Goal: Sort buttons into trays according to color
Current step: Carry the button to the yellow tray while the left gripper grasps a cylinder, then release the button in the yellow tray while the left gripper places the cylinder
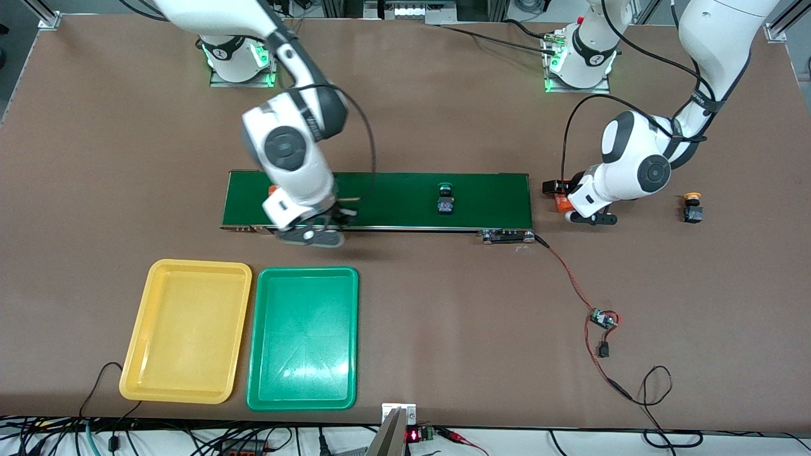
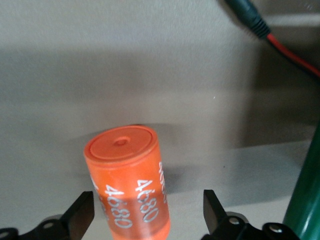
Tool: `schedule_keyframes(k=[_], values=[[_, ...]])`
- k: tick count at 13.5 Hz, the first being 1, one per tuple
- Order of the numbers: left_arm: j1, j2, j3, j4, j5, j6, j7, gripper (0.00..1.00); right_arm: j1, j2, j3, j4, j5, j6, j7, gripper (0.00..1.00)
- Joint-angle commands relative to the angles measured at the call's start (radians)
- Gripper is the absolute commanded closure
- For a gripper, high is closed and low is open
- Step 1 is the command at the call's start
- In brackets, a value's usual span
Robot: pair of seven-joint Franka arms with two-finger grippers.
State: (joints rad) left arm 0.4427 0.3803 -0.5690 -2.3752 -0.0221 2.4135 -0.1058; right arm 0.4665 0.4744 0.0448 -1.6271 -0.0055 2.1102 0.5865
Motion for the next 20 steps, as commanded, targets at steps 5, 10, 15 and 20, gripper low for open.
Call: schedule_keyframes(k=[5,10,15,20], values=[[0.002,-0.076,-0.008,-0.007,-0.021,-0.02,0.014,1.0,-0.283,0.001,0.01,0.085,0.024,-0.128,-0.364,1.0],[-0.012,-0.121,-0.043,0.186,-0.015,-0.228,0.09,1.0,-0.445,0.091,0.01,0.157,0.024,-0.116,-0.62,1.0],[-0.114,-0.123,-0.109,0.245,-0.013,-0.29,0.296,1.0,-0.488,0.228,0.001,0.184,0.012,0.055,-0.692,1.0],[-0.212,-0.101,-0.107,0.252,0.001,-0.237,0.699,1.0,-0.493,0.334,-0.042,0.188,0.004,0.223,-0.725,0.99]])
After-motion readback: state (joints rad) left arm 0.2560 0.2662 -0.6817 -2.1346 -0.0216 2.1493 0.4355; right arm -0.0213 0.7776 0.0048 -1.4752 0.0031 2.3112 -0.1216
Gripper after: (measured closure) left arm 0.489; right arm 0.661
